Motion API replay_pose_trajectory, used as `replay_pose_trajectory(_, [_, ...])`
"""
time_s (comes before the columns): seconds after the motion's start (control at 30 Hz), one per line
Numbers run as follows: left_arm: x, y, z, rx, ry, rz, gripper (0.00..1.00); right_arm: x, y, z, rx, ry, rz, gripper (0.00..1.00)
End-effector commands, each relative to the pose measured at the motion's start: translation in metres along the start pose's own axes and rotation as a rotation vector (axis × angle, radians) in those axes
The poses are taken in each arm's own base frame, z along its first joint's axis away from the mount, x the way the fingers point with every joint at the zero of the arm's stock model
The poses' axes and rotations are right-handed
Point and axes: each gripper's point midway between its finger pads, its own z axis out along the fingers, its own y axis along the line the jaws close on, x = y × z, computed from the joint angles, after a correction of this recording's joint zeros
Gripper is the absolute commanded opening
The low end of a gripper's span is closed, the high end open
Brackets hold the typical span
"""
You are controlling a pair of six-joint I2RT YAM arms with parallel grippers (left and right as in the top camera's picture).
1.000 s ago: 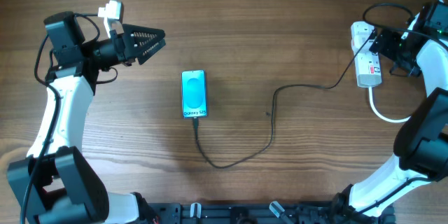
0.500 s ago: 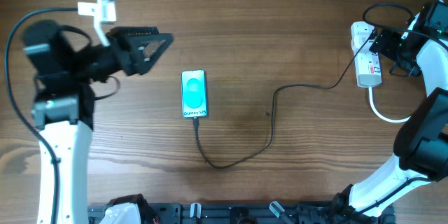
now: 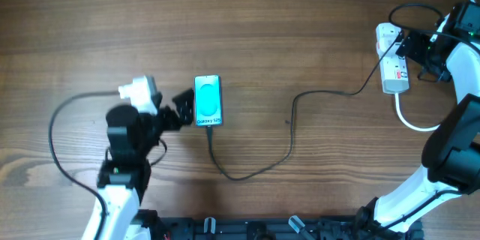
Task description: Plug charger to phone and switch on socket
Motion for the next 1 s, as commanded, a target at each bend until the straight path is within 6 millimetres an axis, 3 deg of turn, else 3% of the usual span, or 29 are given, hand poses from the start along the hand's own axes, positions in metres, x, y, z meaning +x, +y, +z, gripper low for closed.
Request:
replay_pose_trajectory(0.0, [0.034, 0.028, -0.011, -0.059, -0.011, -0.046, 1.00, -0.010, 0.001, -0.010, 0.006, -0.036, -0.016, 1.00])
replay_pose_trajectory(0.1, [0.053, 0.045, -0.021, -0.093, -0.031, -0.067, 1.00, -0.010, 0.001, -0.010, 0.006, -0.036, -0.016, 1.00])
replay_pose_trajectory(0.23, [0.065, 0.050, -0.030, -0.112, -0.031, -0.074, 1.00, -0.010, 0.001, -0.010, 0.006, -0.036, -0.016, 1.00])
replay_pose_trajectory(0.43, [0.053, 0.040, -0.044, -0.088, -0.101, -0.047, 1.00, -0.010, 0.001, -0.010, 0.006, -0.036, -0.017, 1.00])
replay_pose_trajectory(0.73, [-0.008, 0.003, -0.081, 0.032, -0.417, 0.079, 1.00, -0.010, 0.001, -0.010, 0.006, -0.036, -0.016, 1.00])
replay_pose_trajectory(0.97, [-0.010, 0.000, -0.083, 0.046, -0.430, 0.087, 1.00, -0.010, 0.001, -0.010, 0.006, -0.036, -0.016, 1.00])
